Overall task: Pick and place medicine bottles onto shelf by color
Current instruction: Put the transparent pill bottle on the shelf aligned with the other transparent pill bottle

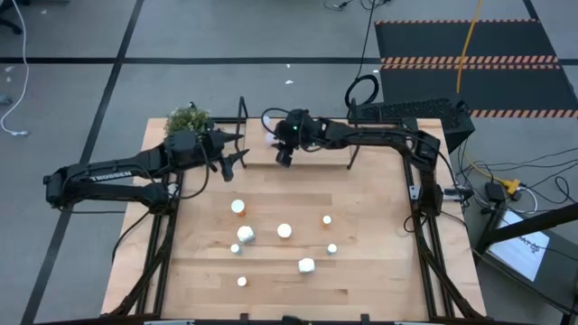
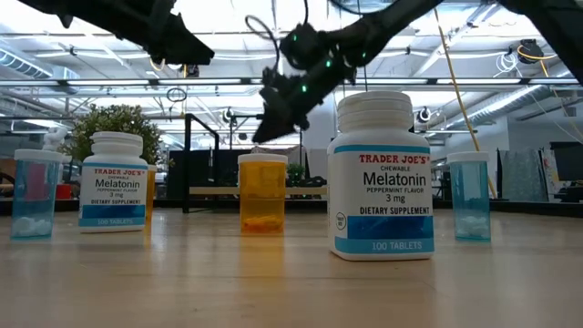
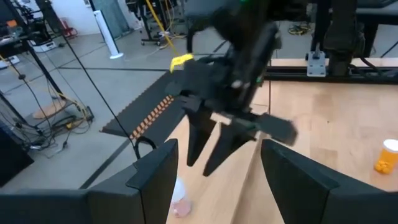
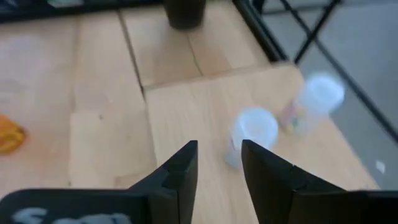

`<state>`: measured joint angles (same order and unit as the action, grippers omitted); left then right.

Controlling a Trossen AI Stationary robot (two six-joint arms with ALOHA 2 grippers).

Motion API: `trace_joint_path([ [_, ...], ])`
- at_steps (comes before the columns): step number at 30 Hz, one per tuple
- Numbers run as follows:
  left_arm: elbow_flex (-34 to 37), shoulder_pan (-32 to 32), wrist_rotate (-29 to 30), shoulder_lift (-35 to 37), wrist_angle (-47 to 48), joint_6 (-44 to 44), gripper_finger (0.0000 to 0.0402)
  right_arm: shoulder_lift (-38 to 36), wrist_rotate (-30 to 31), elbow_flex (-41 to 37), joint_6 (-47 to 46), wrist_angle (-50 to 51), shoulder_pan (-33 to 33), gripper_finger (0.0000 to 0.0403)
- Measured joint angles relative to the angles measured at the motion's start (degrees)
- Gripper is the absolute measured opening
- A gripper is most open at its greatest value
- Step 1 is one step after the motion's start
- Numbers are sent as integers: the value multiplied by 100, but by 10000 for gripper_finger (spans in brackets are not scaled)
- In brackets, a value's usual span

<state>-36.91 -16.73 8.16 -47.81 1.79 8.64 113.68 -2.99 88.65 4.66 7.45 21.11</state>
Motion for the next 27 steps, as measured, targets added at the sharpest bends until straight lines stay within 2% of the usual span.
trace_joint_path([
  [13,0,68,4,-2,10,157,232,550,-4,-1,-401,4,344,114],
  [22,0,67,-2,-4,-25,168,232,549,-18,-6,-486,-83,447,114],
  [27,0,67,-2,-4,-33,202,232,549,-109,-6,-671,-369,297,121],
])
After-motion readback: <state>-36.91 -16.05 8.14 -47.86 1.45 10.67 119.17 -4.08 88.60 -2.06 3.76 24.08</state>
